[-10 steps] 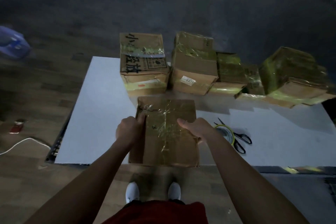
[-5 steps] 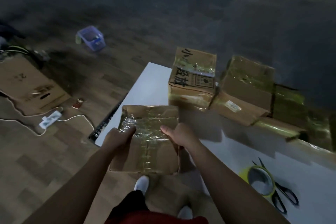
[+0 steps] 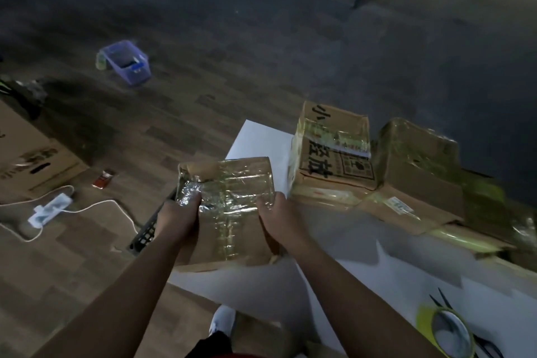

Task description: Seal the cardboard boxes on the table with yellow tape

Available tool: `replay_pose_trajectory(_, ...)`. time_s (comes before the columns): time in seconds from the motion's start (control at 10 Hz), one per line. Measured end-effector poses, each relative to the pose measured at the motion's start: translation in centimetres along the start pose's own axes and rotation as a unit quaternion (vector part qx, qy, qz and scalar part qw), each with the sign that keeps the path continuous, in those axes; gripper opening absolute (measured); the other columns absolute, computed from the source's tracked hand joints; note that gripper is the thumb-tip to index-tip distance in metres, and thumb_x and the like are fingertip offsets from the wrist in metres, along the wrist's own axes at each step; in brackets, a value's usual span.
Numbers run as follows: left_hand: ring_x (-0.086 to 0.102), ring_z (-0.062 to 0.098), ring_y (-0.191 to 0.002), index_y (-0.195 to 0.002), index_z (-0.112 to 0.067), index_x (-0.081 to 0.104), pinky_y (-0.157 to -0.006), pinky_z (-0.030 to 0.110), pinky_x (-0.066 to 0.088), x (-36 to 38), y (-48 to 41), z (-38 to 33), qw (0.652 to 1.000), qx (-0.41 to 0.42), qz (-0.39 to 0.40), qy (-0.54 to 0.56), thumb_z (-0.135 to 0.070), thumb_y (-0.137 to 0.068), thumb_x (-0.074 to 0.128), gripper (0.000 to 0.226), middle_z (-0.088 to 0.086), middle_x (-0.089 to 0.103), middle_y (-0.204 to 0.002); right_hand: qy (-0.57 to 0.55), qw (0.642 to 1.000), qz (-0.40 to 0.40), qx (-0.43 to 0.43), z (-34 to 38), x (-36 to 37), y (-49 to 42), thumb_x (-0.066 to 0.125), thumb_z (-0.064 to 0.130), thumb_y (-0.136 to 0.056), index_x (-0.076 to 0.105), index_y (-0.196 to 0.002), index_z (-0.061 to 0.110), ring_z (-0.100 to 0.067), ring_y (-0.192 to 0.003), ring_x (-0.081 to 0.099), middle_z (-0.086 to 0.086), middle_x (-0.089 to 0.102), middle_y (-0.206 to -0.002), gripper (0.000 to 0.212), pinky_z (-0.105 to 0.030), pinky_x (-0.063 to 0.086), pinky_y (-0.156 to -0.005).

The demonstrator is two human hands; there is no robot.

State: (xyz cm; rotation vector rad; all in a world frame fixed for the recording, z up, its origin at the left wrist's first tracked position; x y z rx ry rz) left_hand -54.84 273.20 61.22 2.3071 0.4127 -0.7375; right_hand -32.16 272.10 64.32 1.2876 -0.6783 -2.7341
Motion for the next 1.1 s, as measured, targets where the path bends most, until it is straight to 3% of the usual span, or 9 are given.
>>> replay_pose_trajectory(0.1, 0.058, 0.038, -0.113, -0.126, -0.001, 0.058, -0.093, 0.041, 0.047, -0.1, -2.1, -2.6, 1.000, 0.018, 0.021, -0.008, -0.059, -0.086, 0.058, 0.071, 0.023, 0.061, -0.124, 0.106, 0.990, -0.070, -0.053, 0.9, 0.2, 0.3, 0.050, 0.035, -0.093, 0.044, -0.131, 0.009, -0.031, -0.110, 0.056, -0.012, 0.056, -0.122, 0.046, -0.035, 0.045, -0.086)
replay_pose_trajectory(0.2, 0.058, 0.039, -0.110, -0.121, 0.004, 0.059, -0.091, 0.040, 0.045, 0.8, -3.2, -6.0, 0.997, 0.060, 0.043, -0.016, -0.048, -0.090, 0.057, 0.061, 0.024, 0.062, -0.116, 0.245, 0.945, -0.149, -0.158, 1.8, 0.1, 0.5, 0.075, 0.039, -0.069, 0.061, -0.117, 0.009, -0.030, -0.108, 0.057, -0.015, 0.060, -0.119, 0.058, -0.038, 0.055, -0.083)
replay_pose_trajectory(0.3, 0.059, 0.039, -0.100, -0.092, 0.007, 0.064, -0.082, 0.039, 0.044, 1.3, -4.1, -9.7, 0.993, 0.100, 0.055, -0.013, -0.024, -0.096, 0.049, 0.034, 0.026, 0.061, -0.095, 0.297, 0.928, -0.036, -0.221, 1.8, 0.3, 0.2, 0.070, 0.055, -0.076, 0.041, -0.140, 0.007, -0.036, -0.140, 0.029, -0.023, 0.032, -0.150, 0.085, -0.052, 0.033, -0.110)
replay_pose_trajectory(0.4, 0.061, 0.041, -0.101, -0.096, 0.010, 0.066, -0.079, 0.038, 0.045, 1.4, -4.9, -11.3, 0.990, 0.116, 0.071, -0.045, -0.007, -0.088, 0.050, 0.025, 0.029, 0.065, -0.099, 0.332, 0.923, 0.035, -0.190, 1.9, 0.2, -0.6, 0.058, 0.052, -0.088, 0.013, -0.152, 0.010, -0.033, -0.148, 0.003, -0.019, 0.003, -0.160, 0.089, -0.048, 0.011, -0.117)
replay_pose_trajectory(0.6, 0.037, 0.043, -0.125, -0.134, 0.001, 0.042, -0.100, 0.051, 0.037, 1.2, -2.7, -10.1, 0.961, 0.212, 0.010, -0.178, -0.013, -0.088, 0.052, 0.049, 0.025, 0.037, -0.135, 0.287, 0.944, 0.019, -0.161, 3.7, 0.3, -3.3, 0.056, 0.041, -0.094, 0.010, -0.152, 0.007, -0.035, -0.148, 0.001, -0.023, 0.003, -0.159, 0.082, -0.045, 0.008, -0.119)
replay_pose_trajectory(0.7, 0.037, 0.039, -0.125, -0.123, -0.007, 0.053, -0.098, 0.053, 0.039, 1.8, -1.7, -9.1, 0.897, 0.356, -0.010, -0.262, -0.014, -0.086, 0.055, 0.038, 0.019, 0.038, -0.138, 0.276, 0.950, 0.015, -0.144, 4.5, -0.4, -4.4, 0.053, 0.041, -0.096, 0.008, -0.154, 0.010, -0.032, -0.148, 0.000, -0.019, 0.002, -0.160, 0.079, -0.044, 0.009, -0.118)
replay_pose_trajectory(0.8, 0.023, 0.034, -0.141, -0.141, -0.012, 0.040, -0.112, 0.055, 0.025, 3.6, -1.6, -7.8, 0.805, 0.439, 0.046, -0.396, -0.020, -0.087, 0.053, 0.056, 0.012, 0.028, -0.153, 0.287, 0.948, -0.009, -0.137, 5.4, -1.7, -5.3, 0.050, 0.024, -0.098, 0.018, -0.152, 0.010, -0.032, -0.146, 0.012, -0.018, 0.012, -0.159, 0.064, -0.042, 0.017, -0.117)
replay_pose_trajectory(0.9, 0.003, 0.031, -0.148, -0.154, -0.012, 0.008, -0.116, 0.054, 0.014, 4.0, -1.8, -8.7, 0.775, 0.428, 0.081, -0.459, -0.026, -0.094, 0.045, 0.071, 0.009, 0.006, -0.161, 0.275, 0.949, -0.048, -0.145, 6.3, -2.8, -5.5, 0.049, 0.009, -0.095, 0.048, -0.131, 0.008, -0.033, -0.126, 0.045, -0.018, 0.046, -0.137, 0.036, -0.038, 0.044, -0.093)
replay_pose_trajectory(1.1, 0.008, 0.034, -0.146, -0.150, -0.010, 0.017, -0.115, 0.057, 0.018, 5.2, -2.6, -10.8, 0.783, 0.434, 0.077, -0.439, -0.021, -0.094, 0.044, 0.063, 0.012, 0.014, -0.158, 0.099, 0.975, -0.140, -0.140, 5.7, -5.8, -3.6, 0.045, 0.027, -0.099, 0.061, -0.115, 0.012, -0.026, -0.098, 0.059, -0.008, 0.063, -0.110, 0.028, -0.034, 0.048, -0.079)
Point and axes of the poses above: each hand's wrist, its own y-axis away from the middle knuckle, its own x-axis out of the palm, z = x × y, the point moved 3 cm from there along -y, towards the middle knuckle
